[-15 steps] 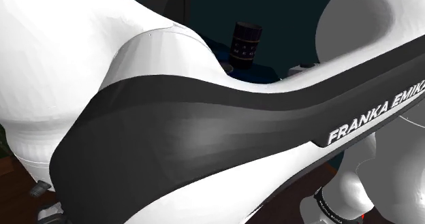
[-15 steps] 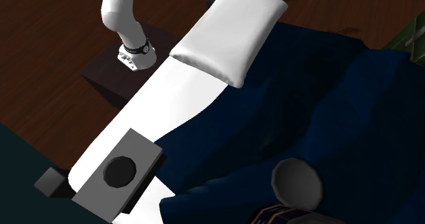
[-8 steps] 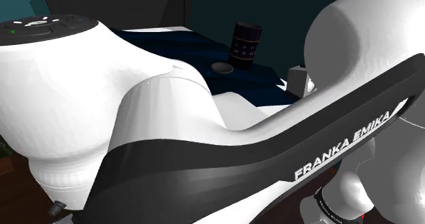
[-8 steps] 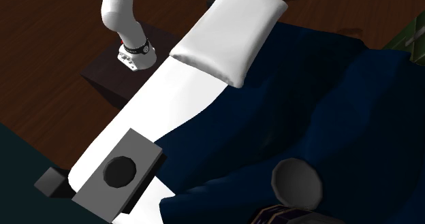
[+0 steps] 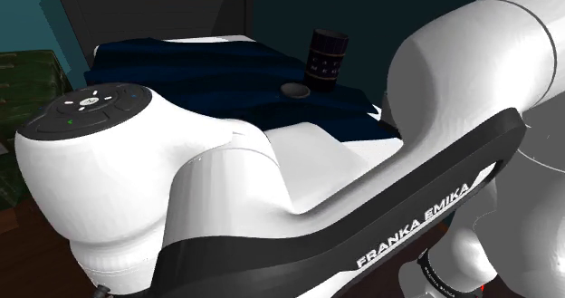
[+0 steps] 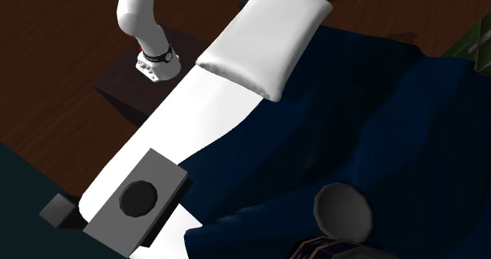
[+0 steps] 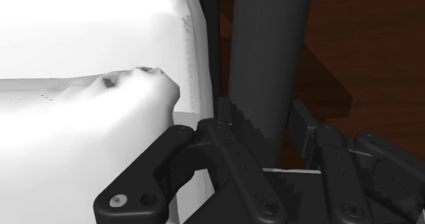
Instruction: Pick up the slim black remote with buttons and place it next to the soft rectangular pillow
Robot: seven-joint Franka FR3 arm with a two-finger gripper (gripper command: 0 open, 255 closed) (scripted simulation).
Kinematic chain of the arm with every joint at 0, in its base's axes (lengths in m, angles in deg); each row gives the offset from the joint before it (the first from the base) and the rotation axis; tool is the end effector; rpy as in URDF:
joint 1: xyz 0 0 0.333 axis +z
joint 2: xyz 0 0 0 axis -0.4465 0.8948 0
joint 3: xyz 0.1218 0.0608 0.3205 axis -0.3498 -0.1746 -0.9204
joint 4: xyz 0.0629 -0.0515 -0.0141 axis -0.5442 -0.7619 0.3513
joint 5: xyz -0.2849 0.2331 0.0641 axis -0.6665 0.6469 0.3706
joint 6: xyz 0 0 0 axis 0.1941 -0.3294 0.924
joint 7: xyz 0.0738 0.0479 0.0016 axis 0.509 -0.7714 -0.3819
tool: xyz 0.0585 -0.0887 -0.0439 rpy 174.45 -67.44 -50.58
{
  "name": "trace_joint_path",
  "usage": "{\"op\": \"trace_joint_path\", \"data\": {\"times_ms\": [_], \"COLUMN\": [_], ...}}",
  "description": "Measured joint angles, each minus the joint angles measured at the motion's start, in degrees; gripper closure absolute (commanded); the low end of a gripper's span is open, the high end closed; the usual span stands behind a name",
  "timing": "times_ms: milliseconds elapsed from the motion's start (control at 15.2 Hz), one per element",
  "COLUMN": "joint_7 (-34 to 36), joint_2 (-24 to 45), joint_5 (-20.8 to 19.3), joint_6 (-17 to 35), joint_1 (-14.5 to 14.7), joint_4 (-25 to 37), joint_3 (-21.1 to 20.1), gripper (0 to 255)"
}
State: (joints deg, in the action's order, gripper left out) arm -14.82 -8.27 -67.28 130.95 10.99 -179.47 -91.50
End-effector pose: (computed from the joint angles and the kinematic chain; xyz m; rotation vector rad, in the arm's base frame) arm 0.2879 0.5496 0.4620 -3.0576 0.1419 0.0085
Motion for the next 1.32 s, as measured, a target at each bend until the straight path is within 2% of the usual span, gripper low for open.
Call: {"op": "trace_joint_path", "data": {"times_ms": [1320], "joint_7": [2.4], "joint_2": [6.7], "joint_5": [-4.1], "joint_6": [12.6], "joint_1": [1.3], "joint_4": [-6.5], "joint_3": [1.6], "gripper": [255]}}
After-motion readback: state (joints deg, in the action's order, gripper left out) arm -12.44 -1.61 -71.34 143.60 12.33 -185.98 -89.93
